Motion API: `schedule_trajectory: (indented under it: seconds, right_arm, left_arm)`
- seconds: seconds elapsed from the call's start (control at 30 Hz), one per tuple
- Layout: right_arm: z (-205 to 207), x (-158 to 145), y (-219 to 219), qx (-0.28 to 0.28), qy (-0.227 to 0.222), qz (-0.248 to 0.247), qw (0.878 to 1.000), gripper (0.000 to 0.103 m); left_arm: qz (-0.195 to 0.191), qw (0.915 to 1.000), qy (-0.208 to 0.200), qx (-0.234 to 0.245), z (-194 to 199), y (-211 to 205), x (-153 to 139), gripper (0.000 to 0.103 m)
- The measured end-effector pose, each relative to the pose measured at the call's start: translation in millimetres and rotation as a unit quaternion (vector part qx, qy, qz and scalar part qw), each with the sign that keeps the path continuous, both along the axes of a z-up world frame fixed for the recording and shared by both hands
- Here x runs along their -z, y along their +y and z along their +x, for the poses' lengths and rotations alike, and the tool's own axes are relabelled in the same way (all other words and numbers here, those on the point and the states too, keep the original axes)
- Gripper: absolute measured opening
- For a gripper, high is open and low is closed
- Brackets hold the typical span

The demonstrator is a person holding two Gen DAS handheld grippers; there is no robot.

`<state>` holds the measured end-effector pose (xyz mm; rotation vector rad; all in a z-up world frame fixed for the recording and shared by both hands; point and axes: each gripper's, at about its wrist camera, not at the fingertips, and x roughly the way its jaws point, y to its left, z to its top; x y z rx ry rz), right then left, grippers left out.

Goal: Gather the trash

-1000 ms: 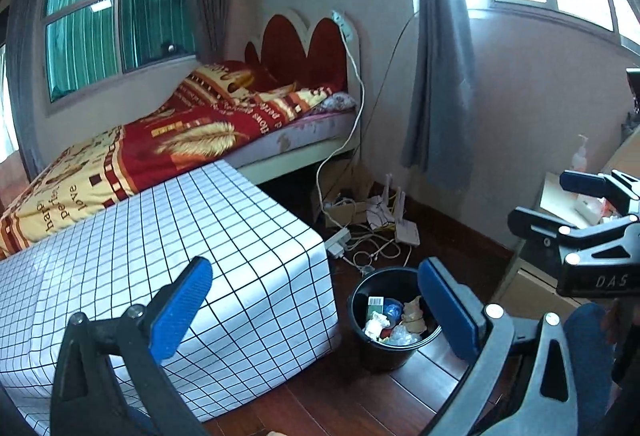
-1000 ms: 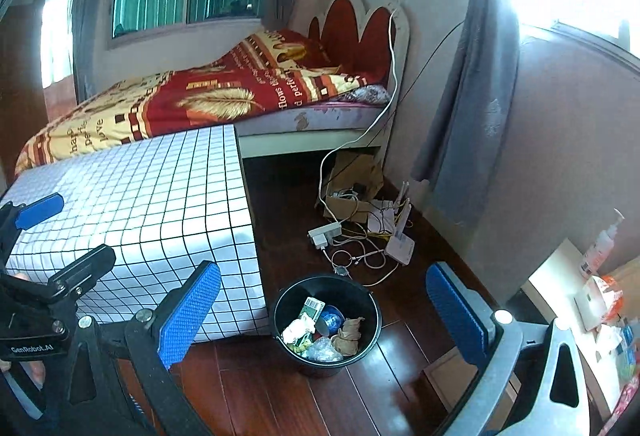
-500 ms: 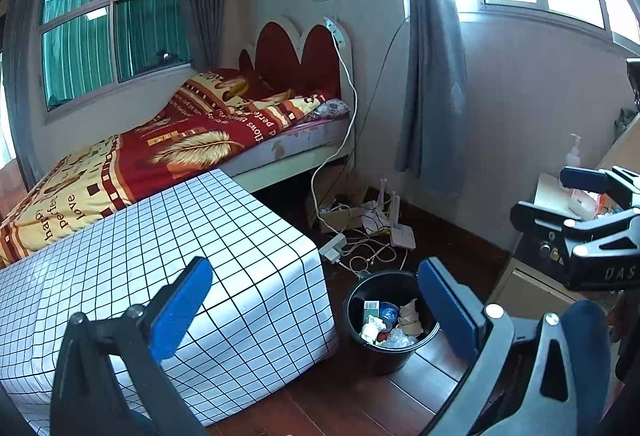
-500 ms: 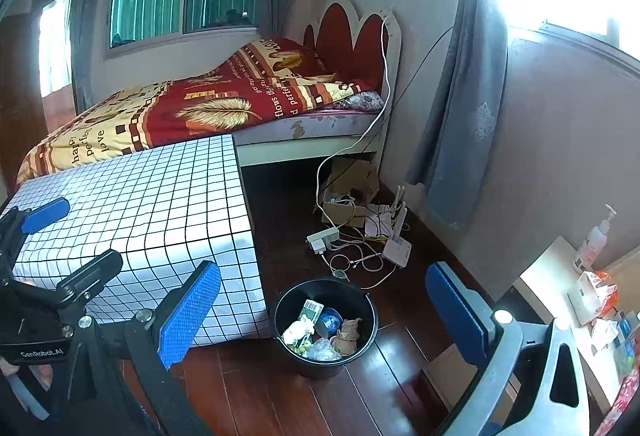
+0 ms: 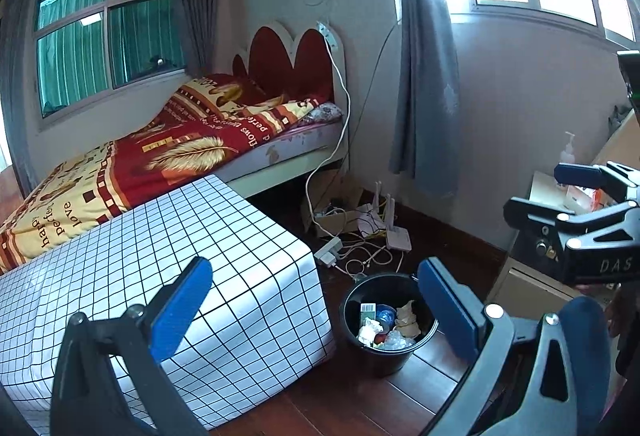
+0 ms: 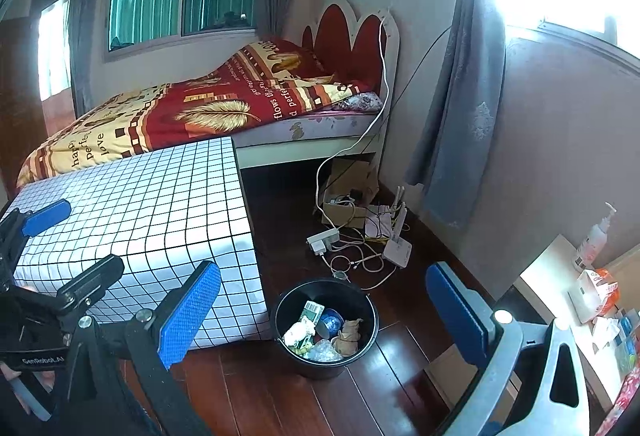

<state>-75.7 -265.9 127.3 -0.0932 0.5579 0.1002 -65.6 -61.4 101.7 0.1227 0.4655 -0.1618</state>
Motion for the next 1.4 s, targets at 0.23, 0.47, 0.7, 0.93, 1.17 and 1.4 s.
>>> schedule_trajectory:
  seconds: [0.23, 0.47, 0.7, 0.93, 1.17, 1.4]
  right_arm:
    - [1, -2, 0, 0.001, -0.002, -0.002, 1.0, 0.103]
    - [2, -2, -1, 0.0, -0.001, -0.002, 1.0, 0.103]
    - [2, -3, -3, 0.001, -0.002, -0.001, 1.0, 0.103]
    - [2, -4, -6, 0.002, -0.003, -0.001, 1.0, 0.103]
    - [2, -4, -7, 0.0, -0.003, 0.002, 1.0, 0.103]
    - [3, -5, -7, 0.0, -0.003, 0.001, 1.0, 0.103]
  left_arm:
    - [-0.001, 1.0, -0.002, 0.001, 0, 1, -2, 0.103]
    - [-0.001, 1.0, -0.003, 0.001, 2, -1, -3, 0.103]
    - [-0.002, 1.0, -0.005, 0.004, 4, -5, -6, 0.103]
    - [0.0, 1.0, -0.007, 0.003, 3, -9, -5, 0.103]
    - [-0.001, 1.0, -0.006, 0.004, 3, -6, -5, 0.103]
    - [-0.001, 1.0, -0.007, 0.006, 4, -3, -5, 0.103]
